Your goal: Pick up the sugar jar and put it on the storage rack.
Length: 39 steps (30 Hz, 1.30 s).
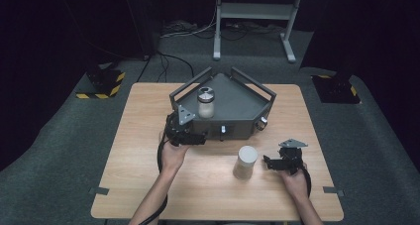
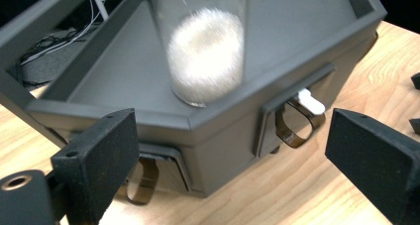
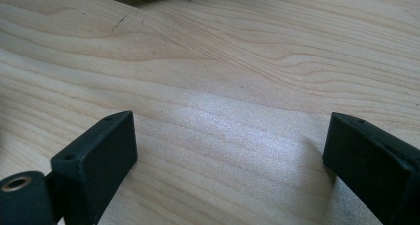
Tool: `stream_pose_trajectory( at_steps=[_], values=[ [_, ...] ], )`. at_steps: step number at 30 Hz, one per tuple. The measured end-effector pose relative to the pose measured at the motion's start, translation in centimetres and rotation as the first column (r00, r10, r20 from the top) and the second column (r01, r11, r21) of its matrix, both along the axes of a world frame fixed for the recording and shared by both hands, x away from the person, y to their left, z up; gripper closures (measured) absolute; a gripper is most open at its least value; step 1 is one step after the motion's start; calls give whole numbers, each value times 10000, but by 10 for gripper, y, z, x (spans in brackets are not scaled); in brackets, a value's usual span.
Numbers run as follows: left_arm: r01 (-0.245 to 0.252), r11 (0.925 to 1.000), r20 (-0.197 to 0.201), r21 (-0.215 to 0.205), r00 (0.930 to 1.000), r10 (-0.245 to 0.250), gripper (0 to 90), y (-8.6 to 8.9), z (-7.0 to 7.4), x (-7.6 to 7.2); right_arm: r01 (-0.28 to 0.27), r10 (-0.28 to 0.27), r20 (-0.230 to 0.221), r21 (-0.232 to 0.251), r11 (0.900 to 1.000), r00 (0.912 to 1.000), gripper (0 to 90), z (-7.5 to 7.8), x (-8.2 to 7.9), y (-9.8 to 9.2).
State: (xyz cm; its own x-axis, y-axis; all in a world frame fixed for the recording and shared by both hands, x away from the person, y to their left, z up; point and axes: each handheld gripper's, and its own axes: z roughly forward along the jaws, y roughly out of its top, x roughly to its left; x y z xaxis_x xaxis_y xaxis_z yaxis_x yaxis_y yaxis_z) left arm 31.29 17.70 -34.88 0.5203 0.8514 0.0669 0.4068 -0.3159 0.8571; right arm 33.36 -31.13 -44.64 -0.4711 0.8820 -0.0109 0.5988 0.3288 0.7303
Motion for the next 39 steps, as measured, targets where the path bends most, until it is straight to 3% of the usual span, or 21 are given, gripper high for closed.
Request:
stream_pose_trajectory(
  at_steps=[14, 27, 39],
  values=[
    [89, 9999, -328, 144, 9994, -85, 63, 0, -28, -14, 12, -12, -2, -2, 10000, 10000, 62, 0, 0, 0],
    [54, 10000, -999, -7, 9950, -54, 60, -5, -56, -9, 11, -11, 3, -6, 10000, 10000, 62, 0, 0, 0],
    [162, 9997, -1423, 183, 9897, -134, 69, -9, -69, -1, 16, -16, 0, -8, 10000, 10000, 62, 0, 0, 0]
  ],
)
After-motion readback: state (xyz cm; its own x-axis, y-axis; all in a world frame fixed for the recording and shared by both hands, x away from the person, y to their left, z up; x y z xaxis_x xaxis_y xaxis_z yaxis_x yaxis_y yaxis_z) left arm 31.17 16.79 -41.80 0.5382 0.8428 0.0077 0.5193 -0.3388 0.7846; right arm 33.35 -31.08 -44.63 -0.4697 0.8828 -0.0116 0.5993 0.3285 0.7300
